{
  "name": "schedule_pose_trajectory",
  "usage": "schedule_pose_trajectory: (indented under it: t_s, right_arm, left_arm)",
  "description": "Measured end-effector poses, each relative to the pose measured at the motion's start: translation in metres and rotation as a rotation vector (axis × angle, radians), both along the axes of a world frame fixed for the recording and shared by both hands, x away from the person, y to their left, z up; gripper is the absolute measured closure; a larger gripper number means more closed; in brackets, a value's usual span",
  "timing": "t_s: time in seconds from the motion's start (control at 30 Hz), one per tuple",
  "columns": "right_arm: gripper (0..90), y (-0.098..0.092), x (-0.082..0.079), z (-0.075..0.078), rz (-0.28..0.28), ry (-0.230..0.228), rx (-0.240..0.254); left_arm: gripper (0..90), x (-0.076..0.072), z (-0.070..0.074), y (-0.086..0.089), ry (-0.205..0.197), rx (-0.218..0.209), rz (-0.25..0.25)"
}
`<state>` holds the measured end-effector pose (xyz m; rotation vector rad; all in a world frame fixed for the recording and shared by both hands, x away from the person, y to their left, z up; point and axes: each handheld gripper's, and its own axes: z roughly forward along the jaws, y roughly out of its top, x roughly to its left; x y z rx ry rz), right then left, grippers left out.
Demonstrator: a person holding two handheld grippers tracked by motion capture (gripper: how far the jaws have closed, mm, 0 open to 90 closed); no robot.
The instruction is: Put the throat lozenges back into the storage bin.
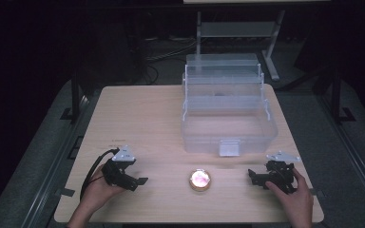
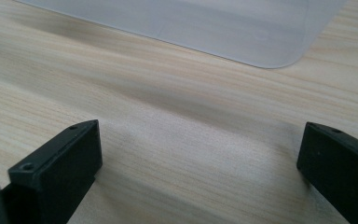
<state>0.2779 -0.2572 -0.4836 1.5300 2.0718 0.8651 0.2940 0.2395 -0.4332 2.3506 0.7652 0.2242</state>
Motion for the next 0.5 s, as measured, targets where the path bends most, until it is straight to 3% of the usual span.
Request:
schedule_pose_trajectory:
  t_s: [0.5]
  right_arm:
    - [0.0,0.0,0.0,0.0,0.0,0.0,0.0]
  left_arm:
    - [11.7,0.005,0.004,-0.019,0.005,0.007,-0.038]
